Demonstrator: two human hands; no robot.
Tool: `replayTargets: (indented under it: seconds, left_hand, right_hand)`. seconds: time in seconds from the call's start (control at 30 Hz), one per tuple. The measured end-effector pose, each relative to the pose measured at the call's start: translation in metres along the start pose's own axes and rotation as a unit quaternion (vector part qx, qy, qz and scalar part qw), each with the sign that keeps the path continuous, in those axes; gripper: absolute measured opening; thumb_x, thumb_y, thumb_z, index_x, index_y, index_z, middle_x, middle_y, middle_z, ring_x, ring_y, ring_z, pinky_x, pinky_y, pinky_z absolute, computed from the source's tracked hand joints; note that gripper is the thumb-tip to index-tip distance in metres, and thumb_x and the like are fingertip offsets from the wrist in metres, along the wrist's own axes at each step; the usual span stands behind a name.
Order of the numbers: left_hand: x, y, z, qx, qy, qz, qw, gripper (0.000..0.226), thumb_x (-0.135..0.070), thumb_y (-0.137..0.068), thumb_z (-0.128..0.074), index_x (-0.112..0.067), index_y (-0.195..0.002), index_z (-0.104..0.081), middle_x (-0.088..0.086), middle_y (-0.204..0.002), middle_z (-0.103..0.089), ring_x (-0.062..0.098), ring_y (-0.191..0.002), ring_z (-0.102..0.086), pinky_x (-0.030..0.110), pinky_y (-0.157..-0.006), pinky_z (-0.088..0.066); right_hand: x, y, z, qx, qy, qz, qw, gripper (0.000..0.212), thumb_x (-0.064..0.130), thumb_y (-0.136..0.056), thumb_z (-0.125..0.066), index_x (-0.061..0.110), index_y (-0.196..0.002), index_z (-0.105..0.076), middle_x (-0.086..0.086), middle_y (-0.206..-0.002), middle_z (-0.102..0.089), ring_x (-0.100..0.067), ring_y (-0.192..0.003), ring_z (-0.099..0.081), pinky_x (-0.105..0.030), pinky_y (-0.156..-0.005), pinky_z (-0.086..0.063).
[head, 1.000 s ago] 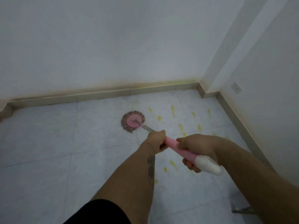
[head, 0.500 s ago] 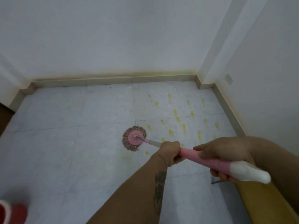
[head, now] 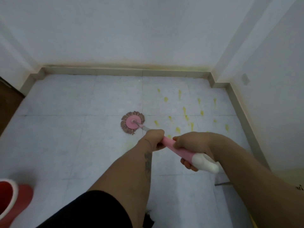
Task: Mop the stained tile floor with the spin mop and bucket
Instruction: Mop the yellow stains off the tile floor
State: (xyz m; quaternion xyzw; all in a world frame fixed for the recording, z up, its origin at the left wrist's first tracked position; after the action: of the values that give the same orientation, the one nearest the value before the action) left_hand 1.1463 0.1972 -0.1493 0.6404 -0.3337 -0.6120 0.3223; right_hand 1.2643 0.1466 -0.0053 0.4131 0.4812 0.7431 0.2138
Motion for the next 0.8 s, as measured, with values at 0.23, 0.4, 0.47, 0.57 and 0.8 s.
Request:
replayTargets:
  seconds: [0.23,0.4,0.47,0.57,0.8]
  left_hand:
    - [0.046,0.028,-0.041,0.019,-0.011,0.022,1.000,0.027,-0.010,-0.093,-0.052,0.003,-0.117,-0.054,0.017,-0.094,-0.064,0.022,-0.070,-0.066,0.023,-0.042,-0.052]
    - [0.097,0.072,-0.096,0.043,0.023,0.041,0.998,0.010,-0.008,-0.092,-0.053,-0.003,-0.100,-0.055,0.015,-0.094,-0.065,0.023,-0.068,-0.068,0.029,-0.052,-0.058]
    - [0.118,0.086,-0.119,0.043,0.030,0.063,0.997,0.025,-0.006,-0.091,-0.053,0.002,-0.115,-0.049,0.022,-0.107,-0.062,0.025,-0.066,-0.067,0.031,-0.044,-0.057]
    - [0.136,0.094,-0.143,0.015,0.078,0.051,0.996,0.045,-0.009,-0.092,-0.054,0.000,-0.132,-0.036,0.024,-0.119,-0.056,0.025,-0.068,-0.063,0.028,-0.038,-0.052]
    - [0.125,0.079,-0.116,-0.039,0.100,0.023,0.994,0.051,-0.011,-0.094,-0.051,0.000,-0.139,-0.032,0.021,-0.102,-0.058,0.024,-0.068,-0.061,0.024,-0.035,-0.049]
  right_hand:
    - [-0.063,0.036,0.021,0.017,0.043,-0.036,0.998,0.047,0.025,-0.099,-0.047,0.032,-0.145,-0.034,-0.014,-0.074,-0.054,-0.019,-0.045,-0.053,-0.021,-0.042,-0.044]
    - [-0.129,0.082,0.053,0.034,0.075,-0.044,0.996,0.050,0.029,-0.101,-0.046,0.043,-0.146,-0.032,-0.013,-0.067,-0.056,-0.017,-0.043,-0.052,-0.023,-0.045,-0.043]
    - [-0.154,0.098,0.064,0.041,0.086,-0.049,0.994,0.049,0.029,-0.101,-0.047,0.045,-0.145,-0.032,-0.013,-0.064,-0.056,-0.018,-0.042,-0.053,-0.022,-0.042,-0.043]
    - [-0.173,0.110,0.073,0.041,0.079,-0.049,0.995,0.049,0.028,-0.101,-0.047,0.043,-0.145,-0.033,-0.014,-0.065,-0.055,-0.019,-0.042,-0.053,-0.022,-0.040,-0.043]
    - [-0.151,0.087,0.053,0.039,0.064,-0.028,0.997,0.048,0.026,-0.099,-0.050,0.040,-0.143,-0.038,-0.015,-0.072,-0.058,-0.018,-0.043,-0.053,-0.022,-0.044,-0.043]
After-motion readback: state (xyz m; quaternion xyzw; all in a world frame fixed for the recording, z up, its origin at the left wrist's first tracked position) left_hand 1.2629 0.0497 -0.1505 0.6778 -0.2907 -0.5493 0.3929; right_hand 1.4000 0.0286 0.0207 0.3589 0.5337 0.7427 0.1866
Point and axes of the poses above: each hand's wrist, its own y-axis away from the middle knuckle, its own z-axis out of the back of the hand, x = y × z, the point moved 2 cm from there along -y, towards the middle knuckle
